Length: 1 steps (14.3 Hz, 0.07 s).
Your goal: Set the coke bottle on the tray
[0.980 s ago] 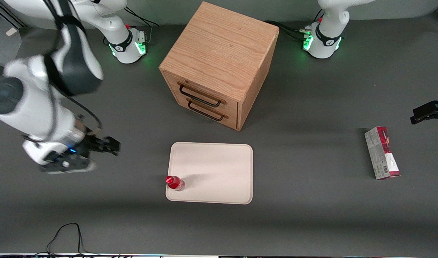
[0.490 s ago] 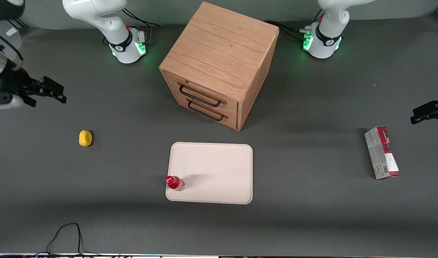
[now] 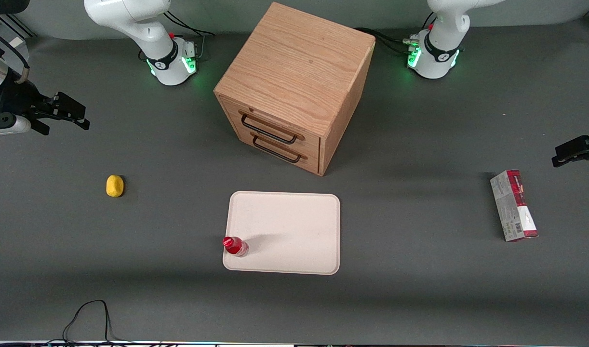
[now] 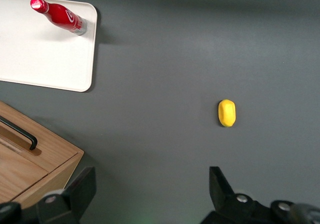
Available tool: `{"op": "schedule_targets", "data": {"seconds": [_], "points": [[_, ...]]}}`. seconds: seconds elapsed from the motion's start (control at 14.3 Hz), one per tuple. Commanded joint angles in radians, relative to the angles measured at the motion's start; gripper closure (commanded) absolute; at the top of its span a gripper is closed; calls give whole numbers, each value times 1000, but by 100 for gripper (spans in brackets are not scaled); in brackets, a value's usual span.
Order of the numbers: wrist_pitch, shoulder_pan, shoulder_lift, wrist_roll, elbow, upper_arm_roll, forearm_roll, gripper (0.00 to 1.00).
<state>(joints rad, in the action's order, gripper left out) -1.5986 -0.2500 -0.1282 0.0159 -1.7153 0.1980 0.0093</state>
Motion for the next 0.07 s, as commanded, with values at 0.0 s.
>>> {"op": "schedule_targets", "data": {"seconds": [0.0], "points": [[-6,-2,-5,3,-6,4,23,0]]}}
